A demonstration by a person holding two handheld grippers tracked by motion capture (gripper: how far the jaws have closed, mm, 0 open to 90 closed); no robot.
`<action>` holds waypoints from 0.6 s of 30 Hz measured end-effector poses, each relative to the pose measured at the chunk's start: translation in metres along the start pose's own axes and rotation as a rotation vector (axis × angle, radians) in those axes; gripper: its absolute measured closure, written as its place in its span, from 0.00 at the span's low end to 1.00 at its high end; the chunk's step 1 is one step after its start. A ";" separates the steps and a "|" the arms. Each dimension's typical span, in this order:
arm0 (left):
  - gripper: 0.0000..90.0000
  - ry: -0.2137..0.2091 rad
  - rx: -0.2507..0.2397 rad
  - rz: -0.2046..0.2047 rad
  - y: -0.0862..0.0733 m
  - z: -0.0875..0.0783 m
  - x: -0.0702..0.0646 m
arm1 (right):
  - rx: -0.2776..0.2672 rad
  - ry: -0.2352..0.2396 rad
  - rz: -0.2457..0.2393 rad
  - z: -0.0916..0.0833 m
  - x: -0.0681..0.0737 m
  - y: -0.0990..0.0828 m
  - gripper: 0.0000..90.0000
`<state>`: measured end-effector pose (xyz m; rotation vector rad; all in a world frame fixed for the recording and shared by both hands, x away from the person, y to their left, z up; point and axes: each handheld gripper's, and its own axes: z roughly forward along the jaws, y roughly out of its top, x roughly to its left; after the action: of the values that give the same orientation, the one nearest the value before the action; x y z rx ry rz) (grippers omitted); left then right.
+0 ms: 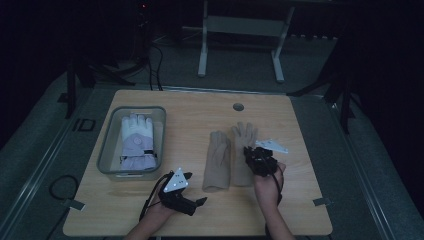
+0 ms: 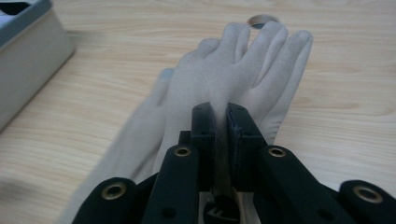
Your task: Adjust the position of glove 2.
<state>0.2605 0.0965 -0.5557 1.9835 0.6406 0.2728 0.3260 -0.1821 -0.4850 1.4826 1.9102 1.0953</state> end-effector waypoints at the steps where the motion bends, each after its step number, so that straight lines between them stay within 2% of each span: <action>1: 0.02 -0.001 -0.002 0.002 0.000 0.000 0.000 | 0.004 0.012 0.007 0.002 0.005 0.000 0.92; 7: 0.02 -0.002 -0.009 0.006 0.002 -0.001 0.000 | 0.009 0.049 0.024 0.016 0.037 0.003 0.92; 11: 0.02 0.000 -0.017 0.007 0.002 -0.003 0.001 | 0.018 0.040 0.023 0.028 0.055 0.000 0.92; 15: 0.02 0.000 -0.023 0.006 0.001 -0.005 0.002 | 0.022 0.024 0.032 0.039 0.062 -0.006 0.91; 17: 0.02 0.000 -0.022 0.001 0.001 -0.004 0.003 | 0.029 0.037 0.069 0.043 0.062 -0.008 0.91; 18: 0.02 0.000 -0.021 0.000 0.001 -0.004 0.003 | 0.030 0.037 0.067 0.045 0.064 -0.010 0.91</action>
<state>0.2615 0.1011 -0.5533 1.9629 0.6354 0.2782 0.3361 -0.1089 -0.5126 1.5641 1.9224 1.1355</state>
